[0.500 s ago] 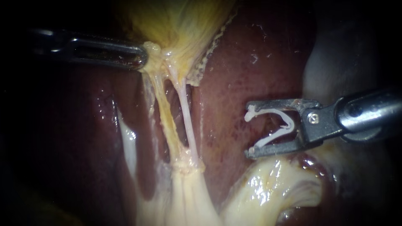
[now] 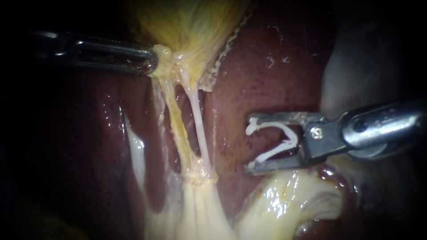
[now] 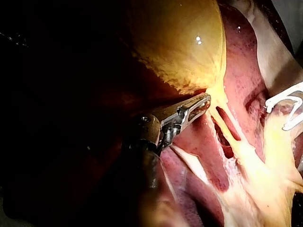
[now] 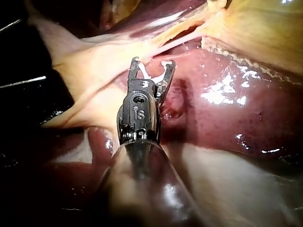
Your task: Clipping first clip left tube
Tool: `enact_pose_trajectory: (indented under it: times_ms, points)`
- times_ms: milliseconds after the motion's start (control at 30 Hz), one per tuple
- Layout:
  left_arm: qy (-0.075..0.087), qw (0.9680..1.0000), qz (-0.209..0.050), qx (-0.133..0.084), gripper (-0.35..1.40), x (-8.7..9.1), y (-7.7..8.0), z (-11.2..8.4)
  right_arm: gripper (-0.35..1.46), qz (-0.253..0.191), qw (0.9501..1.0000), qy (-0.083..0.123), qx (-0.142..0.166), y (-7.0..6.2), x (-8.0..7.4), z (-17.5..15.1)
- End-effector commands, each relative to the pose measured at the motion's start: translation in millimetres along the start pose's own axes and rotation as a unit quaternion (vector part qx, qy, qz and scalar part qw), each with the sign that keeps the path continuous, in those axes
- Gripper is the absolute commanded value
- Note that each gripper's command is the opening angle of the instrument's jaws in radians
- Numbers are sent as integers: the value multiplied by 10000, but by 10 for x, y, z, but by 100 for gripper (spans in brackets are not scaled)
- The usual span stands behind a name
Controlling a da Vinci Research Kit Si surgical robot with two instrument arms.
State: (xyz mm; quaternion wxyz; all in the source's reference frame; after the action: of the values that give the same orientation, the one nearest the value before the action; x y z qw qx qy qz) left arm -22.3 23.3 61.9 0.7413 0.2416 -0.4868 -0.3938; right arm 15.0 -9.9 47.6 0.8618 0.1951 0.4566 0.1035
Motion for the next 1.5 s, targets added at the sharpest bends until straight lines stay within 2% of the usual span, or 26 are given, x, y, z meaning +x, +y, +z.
enact_pose_trajectory:
  times_ms: [33,100,367,567,900,1500]
  points:
    - [4,10000,2,7,-35,0,0,0,47,119,9999,10,36,1,1,4]
    - [3,10000,2,6,-35,0,0,0,46,397,9991,30,121,1,2,10]
    - [6,10000,4,16,-35,1,-1,2,45,762,9968,47,249,-1,4,38]
    - [5,10000,5,13,-35,1,-2,2,45,921,9951,76,339,-4,1,62]
    - [9,10000,7,23,-35,2,-2,4,45,1053,9931,158,487,0,0,79]
    - [16,10000,15,45,-35,4,-3,6,45,1205,9909,134,582,22,-28,104]
